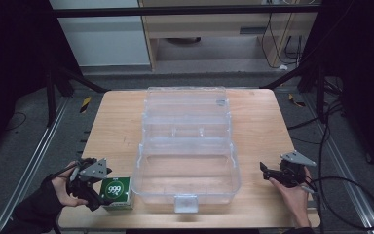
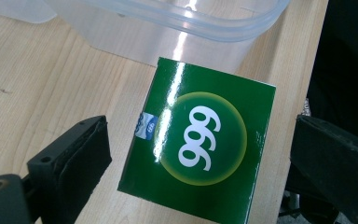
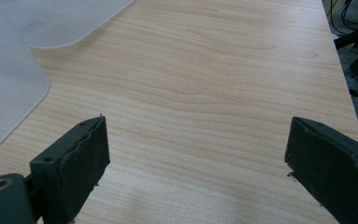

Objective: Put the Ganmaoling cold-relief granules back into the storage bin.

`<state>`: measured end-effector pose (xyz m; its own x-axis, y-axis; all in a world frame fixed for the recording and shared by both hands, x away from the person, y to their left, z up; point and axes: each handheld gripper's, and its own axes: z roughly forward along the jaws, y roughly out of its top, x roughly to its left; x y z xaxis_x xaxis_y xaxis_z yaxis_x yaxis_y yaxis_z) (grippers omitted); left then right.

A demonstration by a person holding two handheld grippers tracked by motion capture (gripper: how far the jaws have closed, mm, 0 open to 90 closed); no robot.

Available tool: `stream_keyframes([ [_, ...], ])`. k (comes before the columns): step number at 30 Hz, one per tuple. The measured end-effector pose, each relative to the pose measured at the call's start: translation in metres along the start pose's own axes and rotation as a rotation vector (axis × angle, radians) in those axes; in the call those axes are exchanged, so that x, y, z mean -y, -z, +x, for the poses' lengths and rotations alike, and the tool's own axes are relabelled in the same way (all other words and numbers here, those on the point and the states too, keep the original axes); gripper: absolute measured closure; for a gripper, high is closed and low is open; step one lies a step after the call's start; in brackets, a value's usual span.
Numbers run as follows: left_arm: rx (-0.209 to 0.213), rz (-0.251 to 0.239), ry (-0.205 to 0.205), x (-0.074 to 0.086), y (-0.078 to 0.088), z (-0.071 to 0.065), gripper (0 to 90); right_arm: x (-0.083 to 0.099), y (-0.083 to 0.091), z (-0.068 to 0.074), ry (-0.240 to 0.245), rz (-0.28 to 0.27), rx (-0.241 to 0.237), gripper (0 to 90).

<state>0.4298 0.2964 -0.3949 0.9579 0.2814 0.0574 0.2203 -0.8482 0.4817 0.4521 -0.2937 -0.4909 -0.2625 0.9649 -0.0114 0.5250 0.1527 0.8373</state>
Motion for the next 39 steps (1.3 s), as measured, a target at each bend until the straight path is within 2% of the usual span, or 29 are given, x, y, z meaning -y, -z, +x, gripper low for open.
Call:
stream_keyframes([
  [4, -0.001, 0.02, -0.014, -0.001, -0.004, 0.0, 4.0, 0.0, -0.001, 0.0, 0.004, 0.006, 0.001, 6.4],
  [18, 0.013, 0.042, -0.029, -0.002, -0.019, 0.0, 3.0, 0.001, -0.003, 0.001, 0.013, 0.025, -0.005, 5.7],
  [26, 0.013, 0.067, -0.03, -0.002, -0.027, 0.002, 3.0, 0.001, -0.004, 0.002, 0.023, 0.038, -0.011, 5.2],
  [39, 0.037, 0.098, -0.023, 0.002, -0.043, 0.003, 3.0, 0.002, -0.006, 0.004, 0.036, 0.058, -0.014, 5.1],
])
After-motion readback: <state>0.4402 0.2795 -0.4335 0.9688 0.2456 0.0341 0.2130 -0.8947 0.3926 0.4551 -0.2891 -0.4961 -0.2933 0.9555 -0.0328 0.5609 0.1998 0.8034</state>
